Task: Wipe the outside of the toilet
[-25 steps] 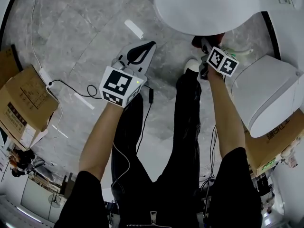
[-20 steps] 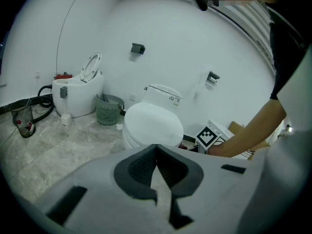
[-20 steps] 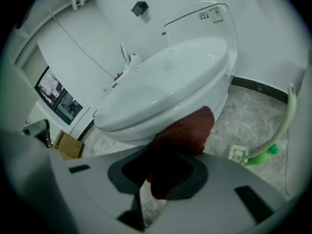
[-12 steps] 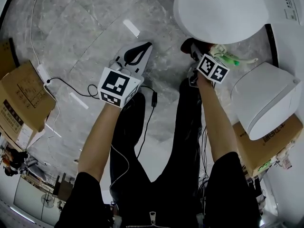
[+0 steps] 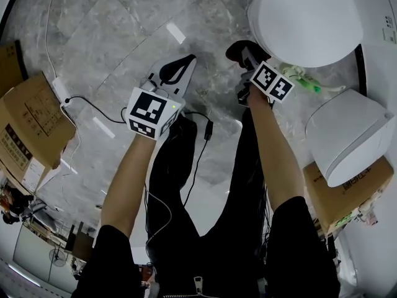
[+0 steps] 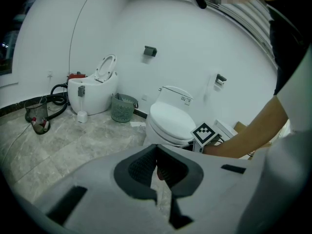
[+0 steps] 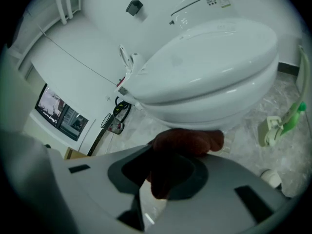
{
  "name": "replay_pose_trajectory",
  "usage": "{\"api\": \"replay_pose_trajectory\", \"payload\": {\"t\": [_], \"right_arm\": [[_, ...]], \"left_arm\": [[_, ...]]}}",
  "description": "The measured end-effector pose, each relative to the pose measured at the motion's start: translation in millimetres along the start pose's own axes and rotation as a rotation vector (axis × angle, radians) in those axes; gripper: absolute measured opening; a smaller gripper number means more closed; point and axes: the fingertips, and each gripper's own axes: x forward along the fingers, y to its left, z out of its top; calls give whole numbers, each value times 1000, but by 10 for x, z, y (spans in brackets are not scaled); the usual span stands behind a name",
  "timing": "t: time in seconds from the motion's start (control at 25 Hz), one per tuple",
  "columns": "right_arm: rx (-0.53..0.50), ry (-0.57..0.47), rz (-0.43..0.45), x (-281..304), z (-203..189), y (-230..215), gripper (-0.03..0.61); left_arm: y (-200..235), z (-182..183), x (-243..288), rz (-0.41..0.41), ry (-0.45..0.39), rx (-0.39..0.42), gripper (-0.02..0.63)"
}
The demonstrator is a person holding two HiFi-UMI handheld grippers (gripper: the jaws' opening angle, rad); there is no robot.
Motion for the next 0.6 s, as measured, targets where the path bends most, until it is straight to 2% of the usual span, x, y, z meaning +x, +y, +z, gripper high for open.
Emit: {"api": "replay_pose_trajectory", "payload": {"t": [0.28,0.44,0.6], "right_arm": [[-29,-3,50,151,43,273,80],[-86,32,95,60,-55,357,80],[-193,80,160,-213,-160,378,80]], "left_arm": [[103,-7,-94,5,7,3,-2],[80,28,-106,10,10,6,-2],[-80,116,-18,-5,9,19,-2]]}}
